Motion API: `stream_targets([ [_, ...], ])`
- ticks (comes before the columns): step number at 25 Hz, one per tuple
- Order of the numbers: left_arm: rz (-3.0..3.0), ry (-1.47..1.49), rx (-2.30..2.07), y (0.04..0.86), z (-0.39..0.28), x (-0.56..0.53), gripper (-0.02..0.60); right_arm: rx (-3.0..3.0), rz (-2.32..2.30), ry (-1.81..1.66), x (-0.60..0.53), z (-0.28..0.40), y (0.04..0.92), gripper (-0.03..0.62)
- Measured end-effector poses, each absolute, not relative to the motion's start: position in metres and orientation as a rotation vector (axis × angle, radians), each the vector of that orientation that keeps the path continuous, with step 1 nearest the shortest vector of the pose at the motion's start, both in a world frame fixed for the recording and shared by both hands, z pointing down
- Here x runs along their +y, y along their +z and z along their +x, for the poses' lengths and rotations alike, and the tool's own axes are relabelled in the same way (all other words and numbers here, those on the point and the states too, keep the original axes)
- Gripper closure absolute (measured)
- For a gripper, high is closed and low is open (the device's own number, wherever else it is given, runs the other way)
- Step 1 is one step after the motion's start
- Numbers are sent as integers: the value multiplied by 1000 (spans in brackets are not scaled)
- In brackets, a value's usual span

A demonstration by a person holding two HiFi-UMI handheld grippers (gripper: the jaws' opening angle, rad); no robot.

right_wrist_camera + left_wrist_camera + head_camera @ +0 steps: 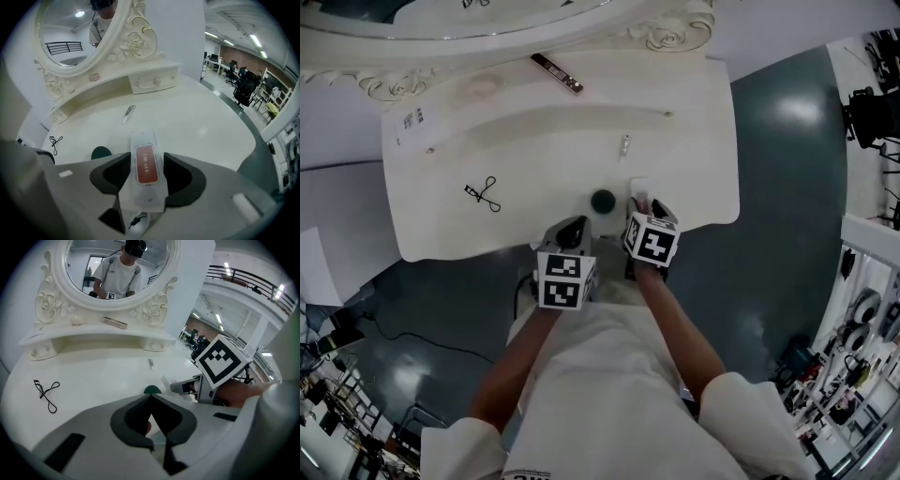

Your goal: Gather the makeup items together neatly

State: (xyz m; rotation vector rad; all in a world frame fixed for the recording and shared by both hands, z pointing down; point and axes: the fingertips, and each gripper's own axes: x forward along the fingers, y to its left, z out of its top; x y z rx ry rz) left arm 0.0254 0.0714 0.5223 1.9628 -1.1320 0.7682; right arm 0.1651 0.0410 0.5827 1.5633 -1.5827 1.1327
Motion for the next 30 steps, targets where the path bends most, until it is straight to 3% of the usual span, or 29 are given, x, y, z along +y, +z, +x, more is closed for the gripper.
stream_targets([
  [17,1971,758,-1149,517,19,67,572,-1674,1540,967,33,162,559,366],
  [24,1984,748,-1168,509,17,60,572,-1739,1533,915,26,159,549,472],
  [30,1975,746,-1183,507,11,58,572,-1778,1548,900,16,157,544,477],
])
